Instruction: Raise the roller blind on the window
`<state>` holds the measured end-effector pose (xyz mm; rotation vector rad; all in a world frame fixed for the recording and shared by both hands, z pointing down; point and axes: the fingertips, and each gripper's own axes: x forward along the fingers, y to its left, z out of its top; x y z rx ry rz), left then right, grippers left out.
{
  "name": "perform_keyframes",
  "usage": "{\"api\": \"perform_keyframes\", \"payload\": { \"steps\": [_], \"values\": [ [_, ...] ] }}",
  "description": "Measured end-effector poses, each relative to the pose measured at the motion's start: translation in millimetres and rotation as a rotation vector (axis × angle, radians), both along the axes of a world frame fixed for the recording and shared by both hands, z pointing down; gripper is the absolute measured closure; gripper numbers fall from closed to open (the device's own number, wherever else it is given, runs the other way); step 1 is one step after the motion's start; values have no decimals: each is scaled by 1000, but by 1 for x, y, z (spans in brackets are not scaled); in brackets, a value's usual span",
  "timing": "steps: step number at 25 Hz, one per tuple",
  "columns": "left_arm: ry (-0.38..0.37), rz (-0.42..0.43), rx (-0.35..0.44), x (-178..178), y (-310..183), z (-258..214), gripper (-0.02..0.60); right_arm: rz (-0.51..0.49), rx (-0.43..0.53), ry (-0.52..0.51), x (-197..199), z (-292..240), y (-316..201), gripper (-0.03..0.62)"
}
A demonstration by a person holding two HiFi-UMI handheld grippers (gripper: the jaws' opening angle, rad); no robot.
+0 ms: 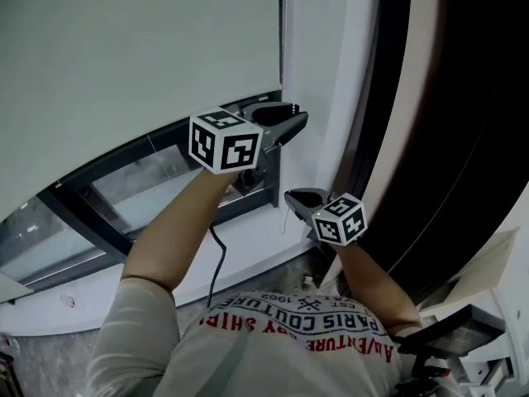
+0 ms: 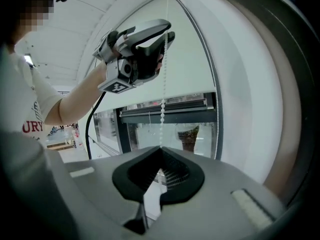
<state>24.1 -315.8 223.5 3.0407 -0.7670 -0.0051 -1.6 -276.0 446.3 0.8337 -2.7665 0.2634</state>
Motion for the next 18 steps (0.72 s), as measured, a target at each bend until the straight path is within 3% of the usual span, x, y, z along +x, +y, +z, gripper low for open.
{"api": "perform_keyframes", "payload": {
  "steps": [7, 9, 14, 18],
  "values": [
    [16, -29, -20, -1, -13, -19, 497, 0, -21, 10, -1, 6, -2, 588],
    [21, -36, -31, -2, -16, -19, 552, -1, -20, 12, -2, 6, -3, 588],
    [47, 3, -70, -3, -17, -18, 565, -8, -30, 7, -2, 6, -2, 588],
    [21, 14, -65, -4, -19, -19, 569, -9, -25, 1, -4, 4, -2, 588]
  ]
}}
